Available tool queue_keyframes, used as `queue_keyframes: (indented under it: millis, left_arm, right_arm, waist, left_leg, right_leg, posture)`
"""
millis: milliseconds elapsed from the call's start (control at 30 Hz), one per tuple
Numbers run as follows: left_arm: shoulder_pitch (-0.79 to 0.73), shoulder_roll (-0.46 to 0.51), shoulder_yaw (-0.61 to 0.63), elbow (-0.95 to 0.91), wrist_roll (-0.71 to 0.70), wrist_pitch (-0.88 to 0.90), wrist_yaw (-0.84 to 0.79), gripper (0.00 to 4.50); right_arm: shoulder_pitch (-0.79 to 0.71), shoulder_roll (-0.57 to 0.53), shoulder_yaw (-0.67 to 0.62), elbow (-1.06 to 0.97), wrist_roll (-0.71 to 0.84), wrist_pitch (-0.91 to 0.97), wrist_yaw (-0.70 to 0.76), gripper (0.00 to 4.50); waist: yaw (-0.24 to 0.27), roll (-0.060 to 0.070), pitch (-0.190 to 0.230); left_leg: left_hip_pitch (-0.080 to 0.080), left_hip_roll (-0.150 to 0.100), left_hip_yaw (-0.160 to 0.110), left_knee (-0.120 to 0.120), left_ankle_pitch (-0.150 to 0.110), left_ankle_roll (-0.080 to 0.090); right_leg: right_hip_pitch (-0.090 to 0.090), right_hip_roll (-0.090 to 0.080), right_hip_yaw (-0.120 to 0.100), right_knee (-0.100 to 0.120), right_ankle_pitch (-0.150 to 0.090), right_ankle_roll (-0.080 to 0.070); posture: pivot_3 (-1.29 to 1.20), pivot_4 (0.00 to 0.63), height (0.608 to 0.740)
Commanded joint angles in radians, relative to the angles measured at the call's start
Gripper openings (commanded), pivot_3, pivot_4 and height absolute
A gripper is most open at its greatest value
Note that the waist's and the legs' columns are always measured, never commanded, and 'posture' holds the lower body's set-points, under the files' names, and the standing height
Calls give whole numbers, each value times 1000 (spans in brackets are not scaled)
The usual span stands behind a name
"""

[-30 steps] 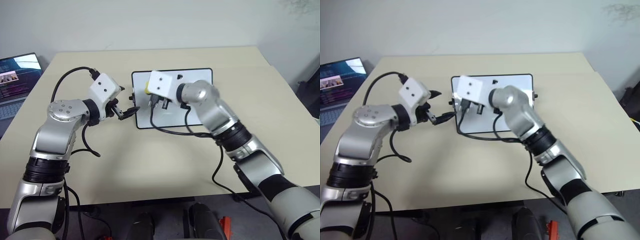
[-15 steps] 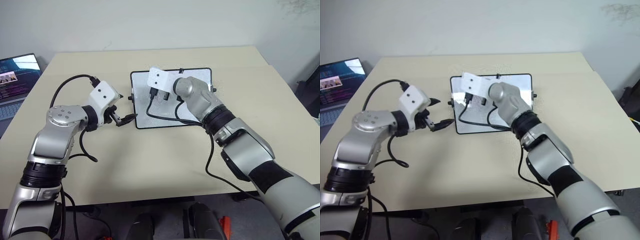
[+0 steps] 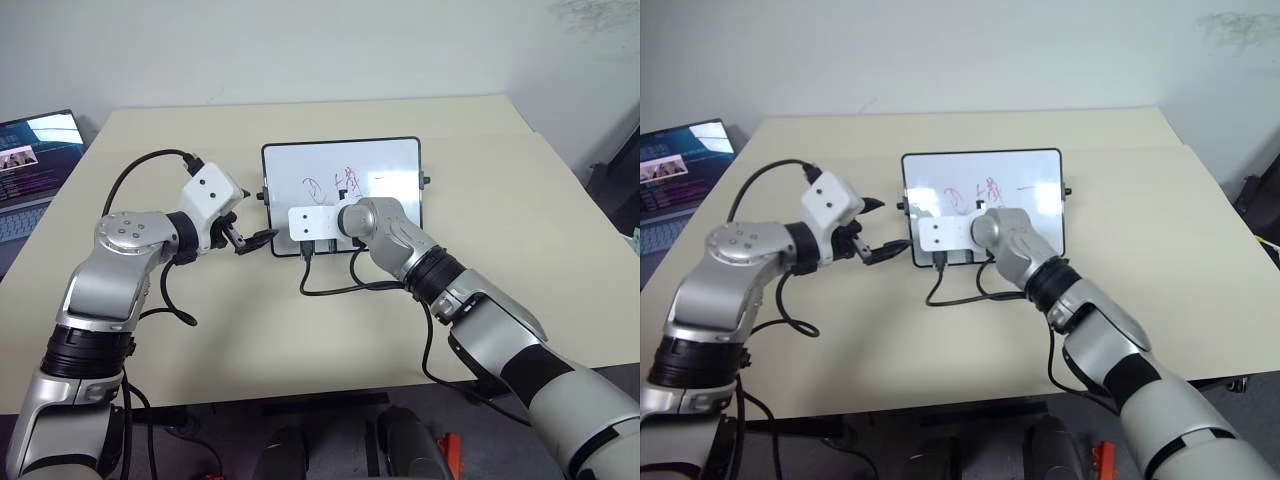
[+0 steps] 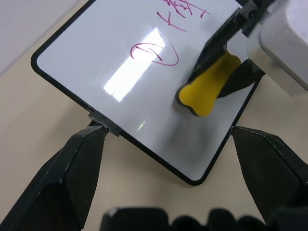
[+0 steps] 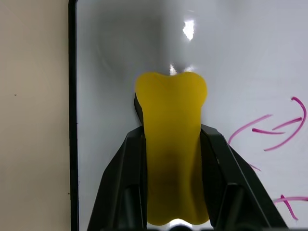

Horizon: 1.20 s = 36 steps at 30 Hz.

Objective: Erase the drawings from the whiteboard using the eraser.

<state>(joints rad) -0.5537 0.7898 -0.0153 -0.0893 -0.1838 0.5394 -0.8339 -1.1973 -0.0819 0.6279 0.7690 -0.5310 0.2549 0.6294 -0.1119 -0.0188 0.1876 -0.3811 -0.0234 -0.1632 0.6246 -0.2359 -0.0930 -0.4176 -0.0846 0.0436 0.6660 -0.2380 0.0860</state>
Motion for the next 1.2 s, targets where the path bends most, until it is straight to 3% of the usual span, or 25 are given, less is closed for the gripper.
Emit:
queue_keyframes:
  millis: [33, 233, 333, 533, 700, 1200]
  left_arm:
    - [-16, 6, 18, -35, -6, -2, 0, 4500]
    - [-20, 2, 15, -33, -4, -3, -2, 4500]
    - [-20, 1, 14, -33, -3, -3, -2, 4500]
    - [-21, -4, 12, -34, -5, 0, -6, 4500]
    - [-23, -8, 9, -40, -7, 3, -6, 4500]
    - [-27, -14, 6, -39, -7, 3, -13, 4500]
  right_arm:
    - [-97, 8, -96, 82, 10, 30, -144, 1091]
    - [-177, 30, -173, 193, 34, 4, -284, 1091]
    - [-175, 40, -170, 205, 31, -8, -277, 1091]
    - [-58, 37, -51, 85, -3, -29, -53, 1090]
    - [3, 4, -12, 7, -34, 13, 22, 1090]
    - [-132, 12, -116, 192, 3, 33, -174, 1090]
  waist:
    - [1, 0, 0]
    - [1, 0, 0]
    - [-1, 0, 0]
    - [-6, 0, 0]
    - [-2, 0, 0]
    - [6, 0, 0]
  left_leg:
    - [0, 0, 0, 0, 0, 0]
    - [0, 0, 0, -1, 0, 0]
    - [-1, 0, 0, -1, 0, 0]
    - [-1, 1, 0, -3, 0, 0]
    - [-1, 0, 0, -1, 0, 0]
    - [2, 0, -1, 0, 1, 0]
  right_leg:
    - [0, 0, 0, 0, 0, 0]
    - [-1, 0, 0, -1, 1, -1]
    - [-2, 0, 0, -1, 1, -1]
    - [-2, 0, 0, -1, 1, -1]
    - [-1, 0, 0, 0, 1, 0]
    - [3, 1, 0, -1, 2, 0]
  posture:
    - [0, 150, 740]
    - [0, 150, 740]
    - [0, 150, 740]
    - [0, 150, 740]
    - [0, 150, 740]
    - [0, 150, 740]
